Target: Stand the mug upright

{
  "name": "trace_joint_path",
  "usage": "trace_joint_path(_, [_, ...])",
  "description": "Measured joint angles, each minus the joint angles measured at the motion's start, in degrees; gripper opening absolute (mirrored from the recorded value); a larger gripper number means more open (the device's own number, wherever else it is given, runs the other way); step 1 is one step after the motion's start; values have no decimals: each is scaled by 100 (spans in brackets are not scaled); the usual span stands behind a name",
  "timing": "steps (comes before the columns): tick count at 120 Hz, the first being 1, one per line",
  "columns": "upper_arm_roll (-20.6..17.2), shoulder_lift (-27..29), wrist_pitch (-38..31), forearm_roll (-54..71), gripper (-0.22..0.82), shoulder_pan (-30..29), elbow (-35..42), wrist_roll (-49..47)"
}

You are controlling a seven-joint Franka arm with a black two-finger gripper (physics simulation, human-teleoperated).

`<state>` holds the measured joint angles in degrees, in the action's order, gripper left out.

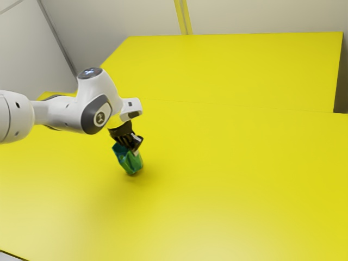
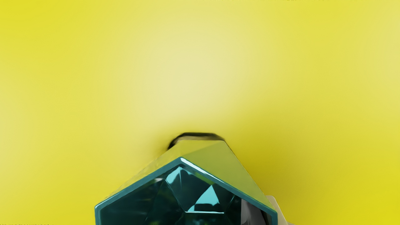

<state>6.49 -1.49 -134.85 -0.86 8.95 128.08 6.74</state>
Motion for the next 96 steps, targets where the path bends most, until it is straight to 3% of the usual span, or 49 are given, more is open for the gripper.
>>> trace_joint_path(33, [-4, -100, -17, -65, -17, 50, -3, -571])
trace_joint_path(68, [-8, -61, 66, -116, 33, -37, -34, -900])
trace_joint_path(96, [-16, 61, 681, -124, 51, 20, -649, -1062])
